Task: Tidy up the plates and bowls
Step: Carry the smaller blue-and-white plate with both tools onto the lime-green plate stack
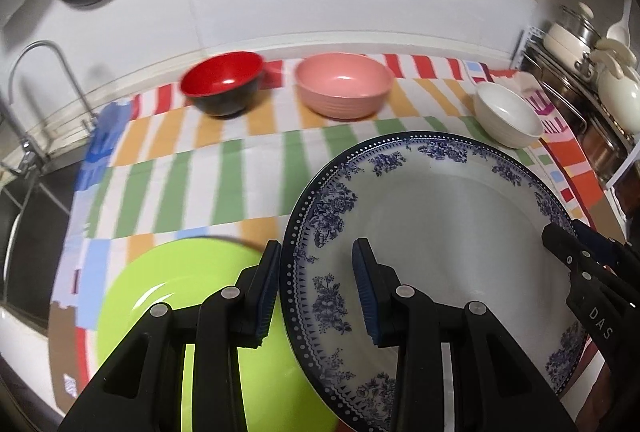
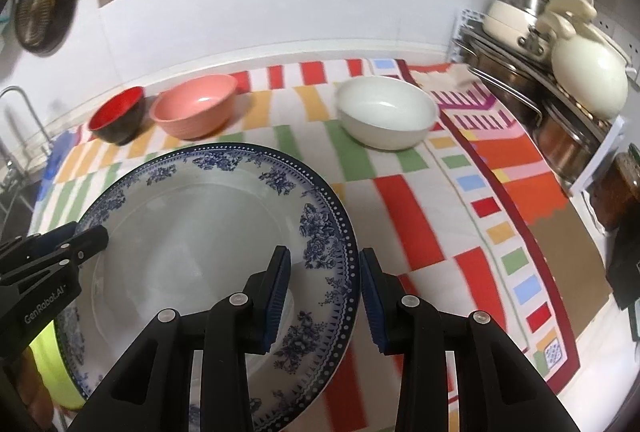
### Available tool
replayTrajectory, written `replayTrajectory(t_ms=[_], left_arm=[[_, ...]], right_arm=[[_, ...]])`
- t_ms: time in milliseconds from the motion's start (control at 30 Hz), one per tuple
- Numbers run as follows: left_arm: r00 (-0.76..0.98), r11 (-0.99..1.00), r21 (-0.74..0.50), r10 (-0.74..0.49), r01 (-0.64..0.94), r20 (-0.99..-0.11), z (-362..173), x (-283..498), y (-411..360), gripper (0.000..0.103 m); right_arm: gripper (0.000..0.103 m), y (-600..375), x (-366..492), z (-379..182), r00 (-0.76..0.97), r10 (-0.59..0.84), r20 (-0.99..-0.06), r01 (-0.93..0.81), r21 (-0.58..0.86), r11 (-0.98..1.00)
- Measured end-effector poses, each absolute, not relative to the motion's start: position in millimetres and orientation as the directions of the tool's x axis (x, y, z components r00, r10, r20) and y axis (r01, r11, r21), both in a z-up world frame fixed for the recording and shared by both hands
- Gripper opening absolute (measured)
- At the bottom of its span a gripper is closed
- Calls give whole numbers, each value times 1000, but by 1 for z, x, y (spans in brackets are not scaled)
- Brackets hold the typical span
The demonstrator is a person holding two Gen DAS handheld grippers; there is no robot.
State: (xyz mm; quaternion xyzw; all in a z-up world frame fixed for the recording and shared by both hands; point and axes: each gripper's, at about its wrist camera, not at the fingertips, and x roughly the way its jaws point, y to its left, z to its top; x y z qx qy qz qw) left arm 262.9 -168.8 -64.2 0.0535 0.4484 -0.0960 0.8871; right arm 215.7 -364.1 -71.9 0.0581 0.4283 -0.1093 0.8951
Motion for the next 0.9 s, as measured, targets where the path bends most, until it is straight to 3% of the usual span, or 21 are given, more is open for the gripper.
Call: replayTrajectory(t_ms=[900], left_arm=[[567,996,16,62,-85,-821,-67,218,-5,36]], right_arm=[[36,-200,232,-61,632,70,-772,-71,32,997]])
